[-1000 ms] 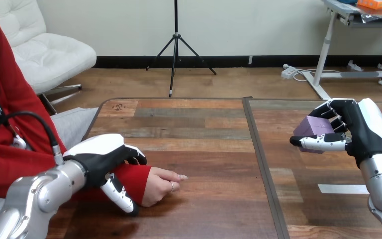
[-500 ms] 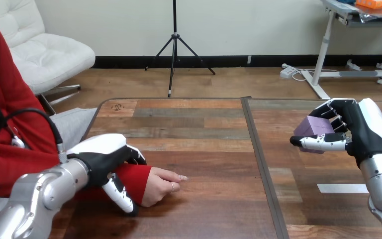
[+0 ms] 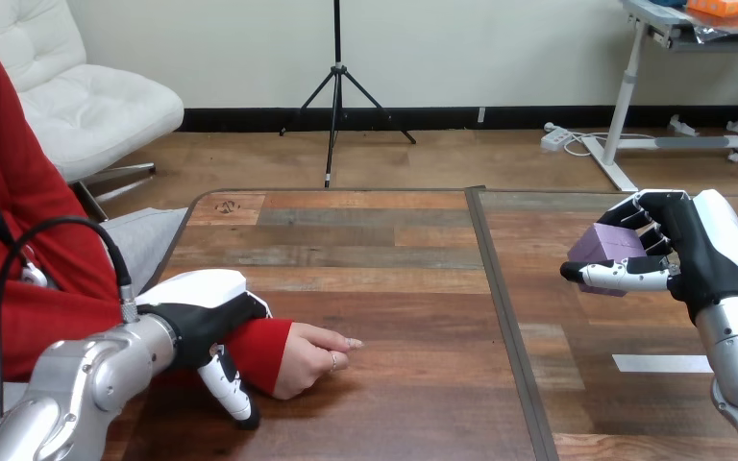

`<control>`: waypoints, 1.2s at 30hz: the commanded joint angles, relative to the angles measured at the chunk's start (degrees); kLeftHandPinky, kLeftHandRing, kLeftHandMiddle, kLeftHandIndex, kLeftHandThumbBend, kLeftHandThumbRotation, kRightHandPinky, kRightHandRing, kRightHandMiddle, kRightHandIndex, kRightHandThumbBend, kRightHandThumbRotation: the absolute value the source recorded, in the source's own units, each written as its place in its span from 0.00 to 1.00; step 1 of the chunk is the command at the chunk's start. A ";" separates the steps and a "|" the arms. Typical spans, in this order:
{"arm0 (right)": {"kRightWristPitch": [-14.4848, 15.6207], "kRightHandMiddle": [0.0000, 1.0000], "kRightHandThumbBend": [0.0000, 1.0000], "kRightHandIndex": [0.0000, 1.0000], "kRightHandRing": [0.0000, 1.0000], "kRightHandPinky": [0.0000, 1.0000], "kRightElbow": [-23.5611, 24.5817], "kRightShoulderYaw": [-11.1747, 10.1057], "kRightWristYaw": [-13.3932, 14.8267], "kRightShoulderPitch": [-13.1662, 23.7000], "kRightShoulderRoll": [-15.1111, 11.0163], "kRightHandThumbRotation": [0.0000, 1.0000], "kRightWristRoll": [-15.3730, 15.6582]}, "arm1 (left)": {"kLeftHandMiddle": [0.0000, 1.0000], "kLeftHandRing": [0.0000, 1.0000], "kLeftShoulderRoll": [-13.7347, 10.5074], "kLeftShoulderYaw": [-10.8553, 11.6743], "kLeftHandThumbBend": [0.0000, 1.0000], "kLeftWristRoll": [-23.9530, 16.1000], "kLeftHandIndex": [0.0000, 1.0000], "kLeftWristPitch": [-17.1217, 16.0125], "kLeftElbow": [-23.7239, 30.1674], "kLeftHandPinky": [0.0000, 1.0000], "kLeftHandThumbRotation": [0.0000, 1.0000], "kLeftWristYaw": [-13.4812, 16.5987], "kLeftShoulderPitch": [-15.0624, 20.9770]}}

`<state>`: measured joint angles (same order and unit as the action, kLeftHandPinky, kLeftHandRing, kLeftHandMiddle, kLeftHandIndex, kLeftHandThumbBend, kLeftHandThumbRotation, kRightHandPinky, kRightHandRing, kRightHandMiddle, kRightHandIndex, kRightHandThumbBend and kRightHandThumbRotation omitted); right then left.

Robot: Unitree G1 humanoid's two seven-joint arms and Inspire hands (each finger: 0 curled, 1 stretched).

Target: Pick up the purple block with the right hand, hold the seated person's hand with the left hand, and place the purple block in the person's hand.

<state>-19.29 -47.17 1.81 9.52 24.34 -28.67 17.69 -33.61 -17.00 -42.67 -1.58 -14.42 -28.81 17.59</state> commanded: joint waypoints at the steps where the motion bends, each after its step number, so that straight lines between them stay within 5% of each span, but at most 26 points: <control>1: -0.35 0.46 0.81 0.46 0.42 0.38 2.88 -1.44 0.13 3.13 -0.24 0.00 -1.26 | 0.69 0.64 -0.50 -0.81 0.83 -1.03 0.67 -0.26 -1.26 0.56 0.05 1.96 4.73; 18: -1.00 0.46 0.82 0.46 0.40 0.36 3.04 -1.41 0.77 2.84 -0.18 0.00 -1.01 | 0.53 0.47 -0.04 -2.86 0.81 -1.88 0.59 0.47 -3.59 0.45 0.01 2.18 5.76; 22: 0.12 0.46 0.81 0.46 0.41 0.37 3.75 -1.60 0.45 2.71 0.02 0.00 -1.30 | 0.44 0.35 0.24 -3.75 0.79 -1.70 0.55 1.04 -4.66 0.32 0.03 1.59 6.27; 27: -0.33 0.46 0.81 0.46 0.42 0.38 3.43 -1.42 0.41 2.82 -0.15 0.00 -1.11 | 0.37 0.25 0.48 -3.43 0.75 -0.91 0.50 1.18 -4.64 0.21 0.02 1.95 6.06; 36: -1.50 0.46 0.81 0.46 0.41 0.38 2.61 -1.15 0.71 3.15 -0.23 0.00 -0.77 | 0.32 0.21 0.81 -2.52 0.71 1.03 0.45 1.84 -3.80 0.16 0.00 1.88 5.56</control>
<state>-19.36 -47.10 1.72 9.53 24.32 -28.66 17.66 -33.20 -19.84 -42.36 -0.30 -17.78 -27.74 20.91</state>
